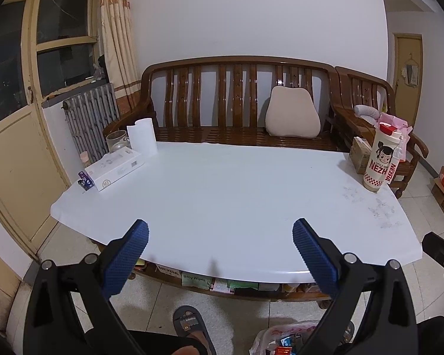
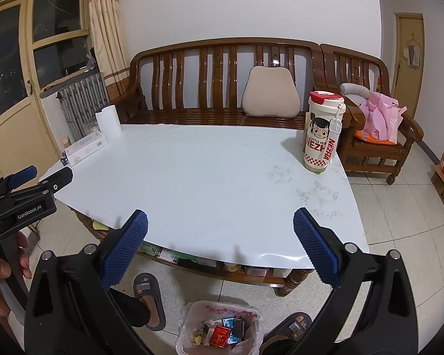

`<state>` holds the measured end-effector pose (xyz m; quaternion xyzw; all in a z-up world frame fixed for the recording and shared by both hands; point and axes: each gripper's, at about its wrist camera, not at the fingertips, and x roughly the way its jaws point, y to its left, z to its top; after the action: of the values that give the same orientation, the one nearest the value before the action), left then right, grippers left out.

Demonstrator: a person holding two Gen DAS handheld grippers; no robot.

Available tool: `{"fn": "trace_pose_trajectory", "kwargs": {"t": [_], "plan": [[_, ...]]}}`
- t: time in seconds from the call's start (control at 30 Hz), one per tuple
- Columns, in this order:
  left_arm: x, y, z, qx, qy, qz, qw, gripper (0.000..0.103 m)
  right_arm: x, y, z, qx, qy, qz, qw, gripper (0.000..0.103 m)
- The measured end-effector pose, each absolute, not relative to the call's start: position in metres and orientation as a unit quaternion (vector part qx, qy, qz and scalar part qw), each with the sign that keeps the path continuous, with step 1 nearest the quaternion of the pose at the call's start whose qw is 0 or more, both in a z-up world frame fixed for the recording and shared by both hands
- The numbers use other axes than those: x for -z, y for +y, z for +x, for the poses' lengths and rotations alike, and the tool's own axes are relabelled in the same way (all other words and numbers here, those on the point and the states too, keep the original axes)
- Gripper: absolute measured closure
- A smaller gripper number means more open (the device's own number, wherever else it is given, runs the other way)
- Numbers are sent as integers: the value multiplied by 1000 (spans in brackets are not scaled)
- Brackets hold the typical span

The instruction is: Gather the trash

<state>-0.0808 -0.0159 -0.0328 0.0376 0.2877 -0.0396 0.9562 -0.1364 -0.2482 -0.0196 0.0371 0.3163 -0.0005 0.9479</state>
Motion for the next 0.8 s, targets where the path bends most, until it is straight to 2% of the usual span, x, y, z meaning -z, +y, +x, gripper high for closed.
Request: {"fn": "trace_pose_trajectory", "kwargs": {"t": [0.8], "plan": [[32, -20, -80, 40, 289, 39, 956, 8, 19, -245, -137, 1, 317, 39, 948, 7]]}}
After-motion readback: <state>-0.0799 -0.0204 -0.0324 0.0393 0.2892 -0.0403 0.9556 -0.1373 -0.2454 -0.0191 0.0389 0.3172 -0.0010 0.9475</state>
